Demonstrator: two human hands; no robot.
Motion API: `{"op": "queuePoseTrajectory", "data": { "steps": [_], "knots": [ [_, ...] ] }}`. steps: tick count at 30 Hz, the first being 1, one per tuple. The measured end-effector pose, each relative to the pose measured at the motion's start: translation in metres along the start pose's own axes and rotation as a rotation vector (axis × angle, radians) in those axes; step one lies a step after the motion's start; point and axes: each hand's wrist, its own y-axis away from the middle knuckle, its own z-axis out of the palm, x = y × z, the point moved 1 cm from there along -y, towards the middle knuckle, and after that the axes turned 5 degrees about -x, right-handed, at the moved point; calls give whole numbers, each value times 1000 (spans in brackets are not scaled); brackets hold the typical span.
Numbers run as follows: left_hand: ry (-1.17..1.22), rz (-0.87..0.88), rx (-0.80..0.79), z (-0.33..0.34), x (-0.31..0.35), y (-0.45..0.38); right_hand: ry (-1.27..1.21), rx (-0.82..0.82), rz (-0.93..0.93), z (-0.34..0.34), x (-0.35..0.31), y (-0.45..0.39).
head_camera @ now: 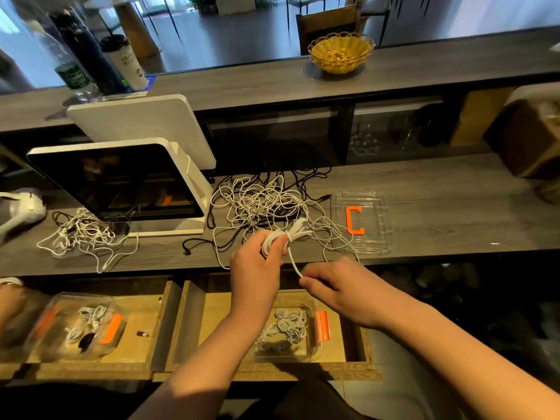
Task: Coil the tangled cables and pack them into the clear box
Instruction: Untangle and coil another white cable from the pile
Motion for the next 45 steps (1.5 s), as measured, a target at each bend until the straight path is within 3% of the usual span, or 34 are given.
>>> {"op": "queuePoseTrajectory", "data": {
  "steps": [6, 11, 17, 20, 23, 31, 39, 42, 45],
  "knots": [
    [-313, 191, -84, 5, -9, 13, 106, 79, -2, -16, -3, 4],
    [-380, 148, -307, 9, -9, 14, 114, 105, 1, -27, 2, 9],
    [-183, 71, -546, 5, 11, 16, -54, 251, 10, -43, 14, 12],
    [156, -87, -707, 3, 21, 15, -178, 318, 49, -50, 29, 13],
    [450, -153, -639, -4, 26, 10, -261, 322, 65, -43, 37, 13],
    [826, -334, -337, 5, 25, 14, -301, 223, 90, -13, 28, 11],
    [425, -266, -42, 16, 8, 13, -21, 122, 76, 12, 24, 11],
    [302, -218, -11, 12, 3, 14, 108, 121, 49, 16, 17, 14],
    [218, -196, -6, 10, 0, 12, 87, 136, -27, 14, 7, 20]
  ]
}}
